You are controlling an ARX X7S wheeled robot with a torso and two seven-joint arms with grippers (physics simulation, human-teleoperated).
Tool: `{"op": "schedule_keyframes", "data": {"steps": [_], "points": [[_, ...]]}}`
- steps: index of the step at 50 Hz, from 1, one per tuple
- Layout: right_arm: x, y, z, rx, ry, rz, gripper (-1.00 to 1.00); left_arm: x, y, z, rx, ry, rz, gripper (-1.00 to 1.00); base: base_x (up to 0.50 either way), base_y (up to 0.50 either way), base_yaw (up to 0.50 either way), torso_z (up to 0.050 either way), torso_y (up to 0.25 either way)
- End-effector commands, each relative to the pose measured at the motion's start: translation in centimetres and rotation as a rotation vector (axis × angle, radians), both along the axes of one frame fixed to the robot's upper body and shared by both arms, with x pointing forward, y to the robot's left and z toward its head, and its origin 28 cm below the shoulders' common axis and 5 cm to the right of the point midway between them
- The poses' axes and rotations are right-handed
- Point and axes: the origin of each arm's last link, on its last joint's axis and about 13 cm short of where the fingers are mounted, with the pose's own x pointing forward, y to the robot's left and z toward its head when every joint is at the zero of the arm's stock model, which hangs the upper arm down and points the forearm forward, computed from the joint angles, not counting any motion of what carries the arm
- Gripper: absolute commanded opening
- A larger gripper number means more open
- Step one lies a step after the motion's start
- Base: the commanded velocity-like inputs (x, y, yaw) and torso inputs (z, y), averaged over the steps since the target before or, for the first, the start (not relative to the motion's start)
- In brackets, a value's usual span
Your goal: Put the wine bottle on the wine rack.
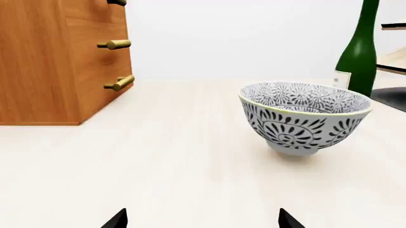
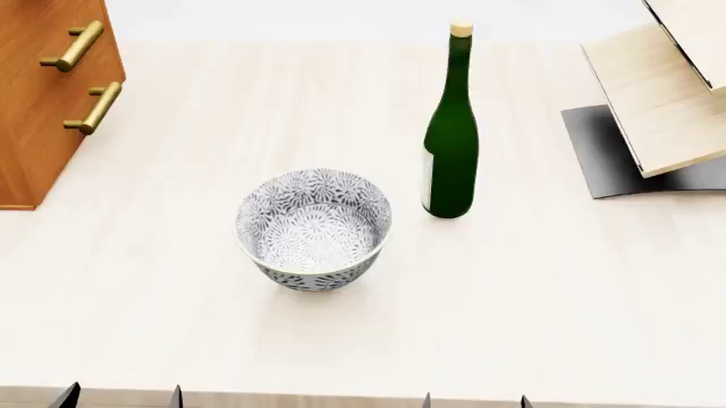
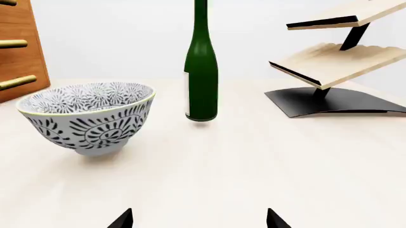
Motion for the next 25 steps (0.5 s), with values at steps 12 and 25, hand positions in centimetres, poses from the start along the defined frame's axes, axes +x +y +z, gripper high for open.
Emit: {"op": "schedule_keyframes", "data": {"steps": [12,25], "points": [[-0.2,0.0,0.4,0.001,-0.011,-0.004,1.00,-0.2,-0.1,0.4,0.001,-0.014,-0.004,1.00,0.00,0.00,0.00,0.000,0.000],[-1.6,0.2,3.7,0.003,-0.118,0.013,1.00,-1.2,-0.1,3.5,-0.026,-0.100,-0.006,1.00,0.00,0.00,0.00,0.000,0.000]]}}
